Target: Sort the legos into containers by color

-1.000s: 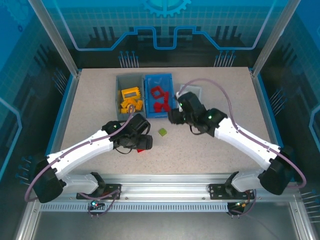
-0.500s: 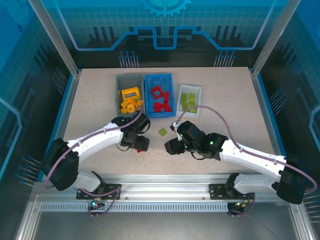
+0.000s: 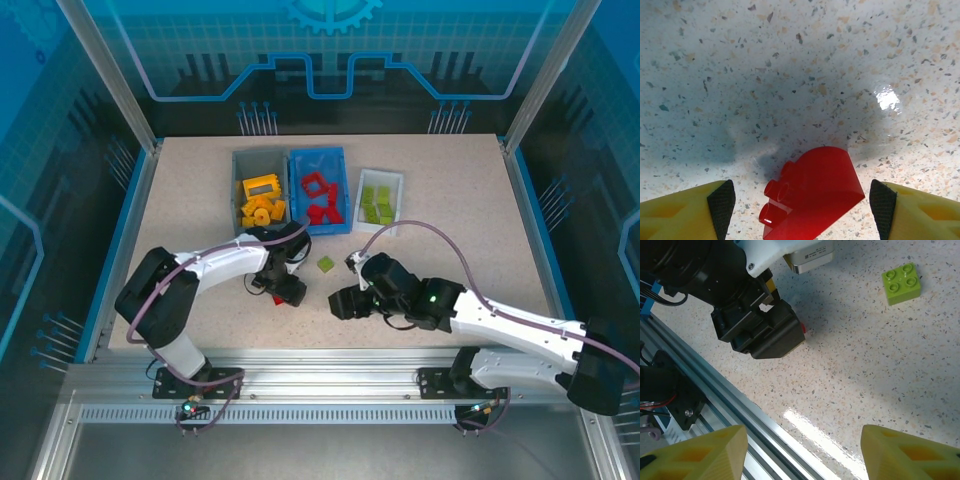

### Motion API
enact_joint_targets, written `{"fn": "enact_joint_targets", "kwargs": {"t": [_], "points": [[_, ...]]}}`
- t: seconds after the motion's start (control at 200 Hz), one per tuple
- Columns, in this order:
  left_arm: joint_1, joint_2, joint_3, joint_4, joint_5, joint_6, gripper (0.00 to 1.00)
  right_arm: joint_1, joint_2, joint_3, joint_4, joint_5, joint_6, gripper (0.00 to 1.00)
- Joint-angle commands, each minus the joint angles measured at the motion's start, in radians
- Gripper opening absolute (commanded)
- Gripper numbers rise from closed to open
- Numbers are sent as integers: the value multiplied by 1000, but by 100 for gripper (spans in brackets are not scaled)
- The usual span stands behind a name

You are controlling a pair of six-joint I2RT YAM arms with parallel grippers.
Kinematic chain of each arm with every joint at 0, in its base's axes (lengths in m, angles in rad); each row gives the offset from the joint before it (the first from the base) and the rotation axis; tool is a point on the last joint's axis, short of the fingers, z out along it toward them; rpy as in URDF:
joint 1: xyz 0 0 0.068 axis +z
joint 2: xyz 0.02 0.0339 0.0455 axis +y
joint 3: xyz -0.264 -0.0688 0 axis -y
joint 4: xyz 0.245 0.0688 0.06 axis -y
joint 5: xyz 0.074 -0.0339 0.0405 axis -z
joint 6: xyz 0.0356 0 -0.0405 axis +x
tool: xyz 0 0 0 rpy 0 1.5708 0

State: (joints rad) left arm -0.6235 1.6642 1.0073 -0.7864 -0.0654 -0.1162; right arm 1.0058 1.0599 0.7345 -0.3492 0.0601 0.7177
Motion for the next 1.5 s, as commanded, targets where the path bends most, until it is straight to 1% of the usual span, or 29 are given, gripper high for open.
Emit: {"fn": "enact_joint_targets", "kwargs": {"t": [0.0,0.125,0.21,0.34,0.52,0.645,0.725,0.805,0.96,1.08,1.21,1.29,1.366,1.496], "points": [[5,34,23,-2,25,14,72,13,-14,-10,10,9,31,63],[4,32,19,1,59,-24,61,12,1,-6,10,14,26,63],[0,4,1,8,72,-55,57,12,10,-6,10,14,26,62],[-2,-22,-24,17,84,-91,44,13,22,-6,17,17,28,62],[-11,1,-25,23,69,-132,38,12,43,9,26,5,20,61],[-25,12,-12,26,55,-149,31,14,40,13,32,9,20,61],[-33,1,-2,22,40,-159,27,12,31,22,25,23,16,60],[-38,-26,22,-6,16,-174,26,9,20,35,10,42,7,59],[-38,-88,164,-91,-11,-201,24,-30,-17,60,-11,79,-11,57],[-38,-60,337,-171,-34,-200,25,-96,-43,72,5,84,-25,55],[-16,47,548,-221,-77,-180,25,-194,-37,85,70,58,-40,53],[13,145,678,-242,-103,-169,25,-251,-14,87,157,28,-53,52],[40,244,800,-258,-133,-160,25,-288,11,90,239,33,-57,52],[70,434,1027,-306,-240,-154,24,-362,68,81,388,-6,-23,53]]}}
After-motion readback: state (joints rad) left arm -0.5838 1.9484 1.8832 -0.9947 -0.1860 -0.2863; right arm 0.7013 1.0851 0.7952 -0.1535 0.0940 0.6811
